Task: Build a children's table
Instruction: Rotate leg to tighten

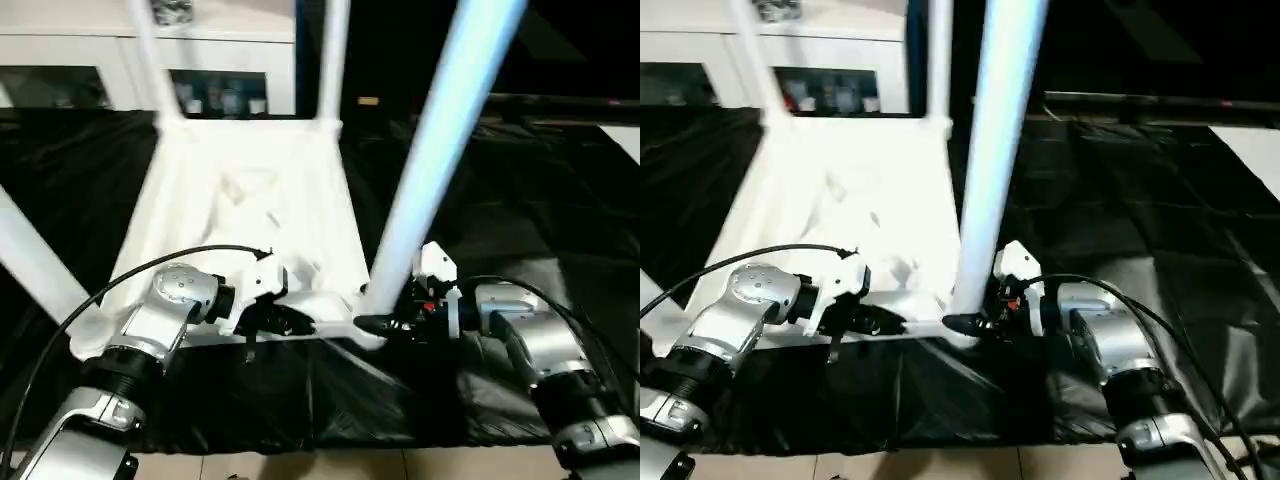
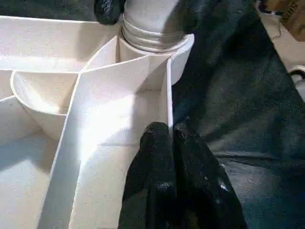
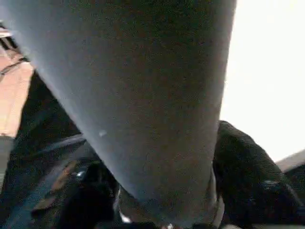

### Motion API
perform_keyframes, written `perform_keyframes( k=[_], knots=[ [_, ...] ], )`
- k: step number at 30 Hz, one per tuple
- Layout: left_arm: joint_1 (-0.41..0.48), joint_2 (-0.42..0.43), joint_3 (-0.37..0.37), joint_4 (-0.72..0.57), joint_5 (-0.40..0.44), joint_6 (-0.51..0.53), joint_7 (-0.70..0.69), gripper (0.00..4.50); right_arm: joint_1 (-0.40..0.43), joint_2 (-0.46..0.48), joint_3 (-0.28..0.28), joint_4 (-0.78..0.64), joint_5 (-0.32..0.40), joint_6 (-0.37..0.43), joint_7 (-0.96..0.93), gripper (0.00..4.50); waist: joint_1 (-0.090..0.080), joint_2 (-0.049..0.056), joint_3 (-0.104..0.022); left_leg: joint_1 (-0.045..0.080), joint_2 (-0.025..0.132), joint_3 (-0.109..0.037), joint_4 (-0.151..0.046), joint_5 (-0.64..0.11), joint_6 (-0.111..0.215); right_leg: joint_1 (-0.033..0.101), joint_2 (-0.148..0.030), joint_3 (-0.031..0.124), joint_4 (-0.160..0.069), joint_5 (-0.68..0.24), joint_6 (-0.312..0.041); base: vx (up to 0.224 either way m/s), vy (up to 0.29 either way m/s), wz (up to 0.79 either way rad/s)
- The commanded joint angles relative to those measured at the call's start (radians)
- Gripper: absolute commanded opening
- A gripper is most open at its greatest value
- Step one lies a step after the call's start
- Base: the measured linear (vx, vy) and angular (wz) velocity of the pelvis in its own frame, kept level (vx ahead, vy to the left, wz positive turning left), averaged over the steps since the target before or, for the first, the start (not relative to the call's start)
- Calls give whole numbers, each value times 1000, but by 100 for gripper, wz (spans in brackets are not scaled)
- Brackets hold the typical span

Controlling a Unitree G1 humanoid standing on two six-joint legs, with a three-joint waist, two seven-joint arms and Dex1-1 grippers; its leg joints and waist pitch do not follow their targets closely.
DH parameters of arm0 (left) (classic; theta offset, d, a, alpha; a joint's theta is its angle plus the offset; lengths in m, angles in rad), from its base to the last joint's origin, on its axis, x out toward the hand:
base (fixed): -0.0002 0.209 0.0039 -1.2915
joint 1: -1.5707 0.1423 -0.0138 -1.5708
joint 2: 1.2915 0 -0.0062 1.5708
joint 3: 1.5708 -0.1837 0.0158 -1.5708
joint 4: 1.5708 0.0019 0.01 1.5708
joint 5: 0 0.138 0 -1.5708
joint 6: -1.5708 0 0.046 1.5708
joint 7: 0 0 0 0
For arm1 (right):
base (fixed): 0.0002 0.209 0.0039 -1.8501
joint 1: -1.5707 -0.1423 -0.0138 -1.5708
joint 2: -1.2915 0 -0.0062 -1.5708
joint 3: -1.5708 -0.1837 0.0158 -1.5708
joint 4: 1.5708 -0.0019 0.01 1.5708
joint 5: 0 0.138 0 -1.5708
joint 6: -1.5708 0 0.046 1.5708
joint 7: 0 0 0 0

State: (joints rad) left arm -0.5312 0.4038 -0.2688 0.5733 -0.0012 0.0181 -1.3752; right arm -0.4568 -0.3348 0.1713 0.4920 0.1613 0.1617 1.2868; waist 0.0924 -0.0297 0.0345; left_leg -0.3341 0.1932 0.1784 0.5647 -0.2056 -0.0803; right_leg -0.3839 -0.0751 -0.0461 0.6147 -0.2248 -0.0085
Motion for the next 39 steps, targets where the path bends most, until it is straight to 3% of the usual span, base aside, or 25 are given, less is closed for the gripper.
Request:
perform_keyframes(
  k=[1, 9, 11, 15, 18, 21, 22, 23, 24, 25, 26, 27, 30, 31, 32, 38, 39],
  knots=[
    [-3, -5, -27, 50, 21, 1, 10, 0, -1, 22, 60, 13, 16, 1, 65, 252, 2, -7, -42, -6, 42, -2, -53, -85, 85, 44, -66, 41, -58, -17, -264, 0, 0, 0],
    [-3, -10, -16, 66, 26, 19, 52, 0, 47, 47, 45, -33, 42, 18, 37, 236, 5, -4, -44, -7, 42, -4, -53, -81, 77, 46, -66, 41, -57, -1, -257, 0, 0, 0],
    [-6, -26, -6, 65, 25, 41, 97, 0, 78, 74, 12, -58, 52, 18, -38, 236, 6, -3, -42, -6, 42, -4, -55, -92, 72, 44, -67, 42, -60, -20, -253, 0, 0, 0],
    [-5, -61, -3, 50, 37, 72, 181, 0, 122, 131, -35, -78, 19, 13, -242, 234, -2, -5, -34, -5, 41, -8, -66, -162, 36, 41, -71, 45, -78, -174, -214, 0, 0, 0],
    [3, -97, -4, 27, 46, 96, 241, 0, 163, 181, -53, -109, -15, 10, -384, 228, -5, -2, -29, 3, 42, -14, -76, -240, 3, 29, -75, 48, -102, -391, -142, 0, 0, 0],
    [15, -176, -10, -4, 73, 143, 364, 0, 195, 320, -106, -133, -84, 72, -711, 213, -15, -1, -25, -3, 41, -23, -86, -277, -26, 25, -74, 47, -110, -466, -98, 0, 0, 0],
    [15, -180, -11, -6, 74, 145, 369, 0, 195, 329, -110, -132, -87, 76, -729, 211, -18, -2, -26, -2, 42, -23, -88, -285, -33, 23, -74, 47, -110, -474, -90, 0, 0, 0],
    [23, -213, -15, -18, 78, 161, 409, 0, 197, 390, -129, -128, -120, 104, -870, 208, -23, -3, -27, -1, 39, -26, -88, -301, -34, 22, -75, 45, -113, -492, -80, 0, 0, 0],
    [24, -219, -15, -19, 79, 162, 417, 0, 197, 399, -130, -127, -126, 107, -892, 206, -26, 3, -27, -1, 40, -26, -89, -303, -37, 19, -73, 48, -114, -486, -80, 0, 0, 0],
    [25, -227, -15, -21, 79, 165, 428, 0, 197, 413, -133, -125, -136, 113, -925, 206, -35, -1, -26, 2, 37, -26, -88, -326, -37, 12, -71, 49, -118, -491, -75, 0, 0, 0],
    [35, -255, -24, -35, 81, 175, 454, 0, 203, 450, -105, -129, -169, 119, -992, 206, -37, 9, -26, 3, 37, -26, -87, -341, -36, 9, -71, 52, -120, -490, -72, 0, 0, 0],
    [35, -255, -24, -35, 81, 175, 454, 0, 203, 450, -105, -129, -169, 119, -992, 206, -39, 5, -27, 2, 36, -26, -88, -344, -34, 9, -69, 51, -121, -488, -69, 0, 0, 0],
    [43, -267, -33, -46, 78, 179, 446, 0, 206, 453, -71, -146, -181, 63, -977, 206, -39, 13, -30, 0, 36, -27, -88, -344, -28, 12, -67, 52, -117, -442, -70, 0, 0, 0],
    [43, -267, -34, -48, 80, 180, 446, 0, 205, 455, -82, -153, -177, 52, -981, 257, -41, 11, -31, -5, 36, -24, -87, -327, -19, 15, -65, 53, -113, -390, -82, 0, 0, 0],
    [41, -255, -34, -43, 84, 175, 435, 0, 198, 441, -102, -159, -155, 33, -950, 270, -41, 11, -32, -5, 36, -24, -87, -321, -17, 16, -64, 54, -111, -372, -88, 0, 0, 0],
    [44, -201, -16, -59, 79, 165, 392, 0, 152, 332, -121, -165, -113, 24, -791, 315, -37, 3, -37, -13, 35, -15, -76, -235, 25, 30, -65, 53, -100, -257, -136, 0, 0, 0],
    [44, -201, -16, -59, 79, 165, 392, 0, 152, 332, -121, -165, -113, 24, -791, 317, -36, 7, -36, -14, 35, -14, -76, -215, 31, 30, -66, 53, -98, -238, -146, 0, 0, 0]
  ],
)
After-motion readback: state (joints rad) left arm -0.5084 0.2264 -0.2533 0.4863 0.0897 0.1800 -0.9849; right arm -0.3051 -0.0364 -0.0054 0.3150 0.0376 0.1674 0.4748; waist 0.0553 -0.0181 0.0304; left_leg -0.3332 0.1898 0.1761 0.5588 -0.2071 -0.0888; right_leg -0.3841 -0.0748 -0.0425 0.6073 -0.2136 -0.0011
